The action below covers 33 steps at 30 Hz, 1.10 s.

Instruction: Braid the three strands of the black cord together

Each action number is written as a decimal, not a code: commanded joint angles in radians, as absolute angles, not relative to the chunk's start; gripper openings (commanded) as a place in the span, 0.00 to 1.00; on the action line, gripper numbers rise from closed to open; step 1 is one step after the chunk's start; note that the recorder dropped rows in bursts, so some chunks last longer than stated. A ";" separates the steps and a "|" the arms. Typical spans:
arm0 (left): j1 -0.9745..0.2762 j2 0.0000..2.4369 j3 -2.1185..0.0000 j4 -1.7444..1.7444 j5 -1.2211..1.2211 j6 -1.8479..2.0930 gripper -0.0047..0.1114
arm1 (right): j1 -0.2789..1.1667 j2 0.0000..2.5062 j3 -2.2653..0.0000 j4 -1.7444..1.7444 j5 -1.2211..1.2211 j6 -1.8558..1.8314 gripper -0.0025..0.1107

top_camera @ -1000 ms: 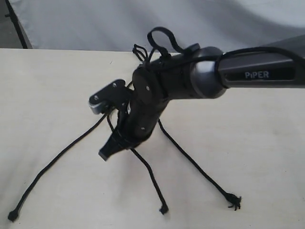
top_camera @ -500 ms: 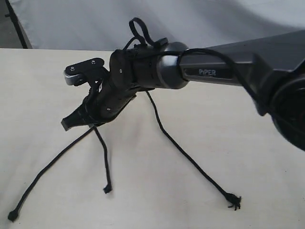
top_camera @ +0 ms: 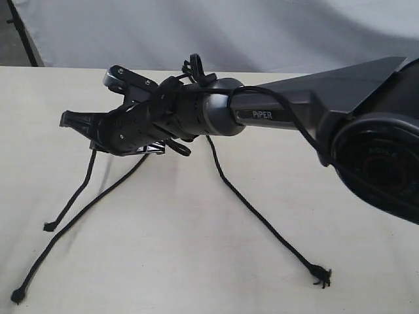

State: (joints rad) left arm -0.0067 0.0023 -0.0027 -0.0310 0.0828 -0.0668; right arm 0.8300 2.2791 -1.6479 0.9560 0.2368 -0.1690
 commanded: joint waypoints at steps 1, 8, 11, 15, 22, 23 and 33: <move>-0.012 0.000 0.000 -0.028 0.073 -0.068 0.31 | 0.830 2.323 -1.678 0.993 0.204 -0.170 0.03; -0.012 0.000 0.000 -0.028 0.073 -0.068 0.31 | 0.830 2.449 -1.845 1.002 0.292 -0.156 0.03; -0.012 0.000 0.000 -0.028 0.073 -0.068 0.31 | 0.830 2.493 -1.918 1.003 0.354 -0.156 0.03; -0.012 0.000 0.000 -0.028 0.073 -0.068 0.31 | 0.830 2.536 -1.985 0.992 0.427 -0.156 0.04; -0.012 0.000 0.000 -0.028 0.073 -0.068 0.31 | 0.826 2.533 -1.999 0.900 0.512 -0.329 0.52; -0.012 0.000 0.000 -0.028 0.073 -0.068 0.31 | 0.811 2.510 -1.999 0.887 0.568 -0.427 0.53; -0.012 0.000 0.000 -0.028 0.073 -0.068 0.31 | 0.692 2.367 -1.999 0.698 0.952 -0.887 0.53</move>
State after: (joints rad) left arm -0.0067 0.0023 -0.0027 -0.0310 0.0828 -0.0668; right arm 0.6878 2.3708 -1.9967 0.7134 0.8632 -0.7610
